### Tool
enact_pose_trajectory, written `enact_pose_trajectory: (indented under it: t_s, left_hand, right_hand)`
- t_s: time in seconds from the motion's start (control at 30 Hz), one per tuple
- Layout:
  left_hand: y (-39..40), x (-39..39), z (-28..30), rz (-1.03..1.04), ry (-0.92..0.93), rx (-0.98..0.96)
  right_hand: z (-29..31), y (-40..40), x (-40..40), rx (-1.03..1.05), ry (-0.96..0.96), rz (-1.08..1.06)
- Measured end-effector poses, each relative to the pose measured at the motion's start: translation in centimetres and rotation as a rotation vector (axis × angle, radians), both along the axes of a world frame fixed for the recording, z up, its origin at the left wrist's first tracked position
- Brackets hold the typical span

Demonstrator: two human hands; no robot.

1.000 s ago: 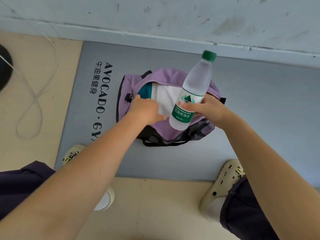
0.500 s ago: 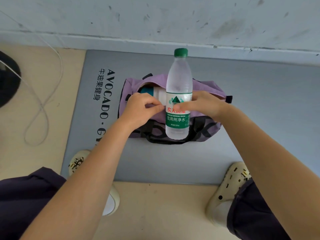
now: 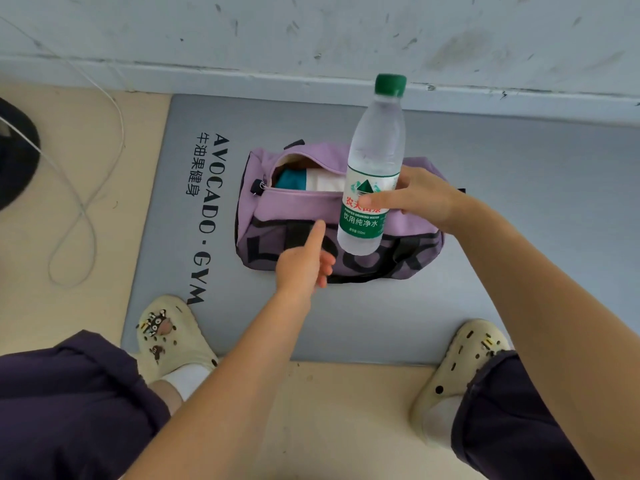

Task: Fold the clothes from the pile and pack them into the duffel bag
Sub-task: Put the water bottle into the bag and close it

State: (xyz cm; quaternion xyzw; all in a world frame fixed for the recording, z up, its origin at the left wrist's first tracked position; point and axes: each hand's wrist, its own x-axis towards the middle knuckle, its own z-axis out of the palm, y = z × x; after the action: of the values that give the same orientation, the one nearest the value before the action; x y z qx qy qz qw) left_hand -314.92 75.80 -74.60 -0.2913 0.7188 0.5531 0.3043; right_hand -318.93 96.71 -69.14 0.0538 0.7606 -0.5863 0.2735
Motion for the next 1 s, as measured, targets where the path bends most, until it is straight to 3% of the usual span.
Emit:
enact_pose_trajectory:
  t_s: [0.07,0.27,0.5,0.63,1.0]
  left_hand:
    - [0.9,-1.0,-0.2,0.01,-0.075,0.056]
    - [1.3,-1.1,-0.9,-0.061,-0.06,0.022]
    - [-1.2,1.6,-1.6,-0.119,0.086,0.094]
    - [-1.5,1.3,-1.5,-0.122,0.127,0.111]
    - [-1.2,1.0,-1.6,-0.171,0.219,0.263]
  right_hand:
    - [0.1,0.3,0.4,-0.017,-0.002,0.037]
    - [0.0,0.7,1.2,-0.069,-0.012,0.064]
    - [-1.2,-0.2,1.3,-0.04,0.03,-0.095]
    - [-1.8,-0.8,1.6,-0.04,0.02,-0.062]
    - [-3.6,-2.1,3.4,0.189,-0.013,0.113]
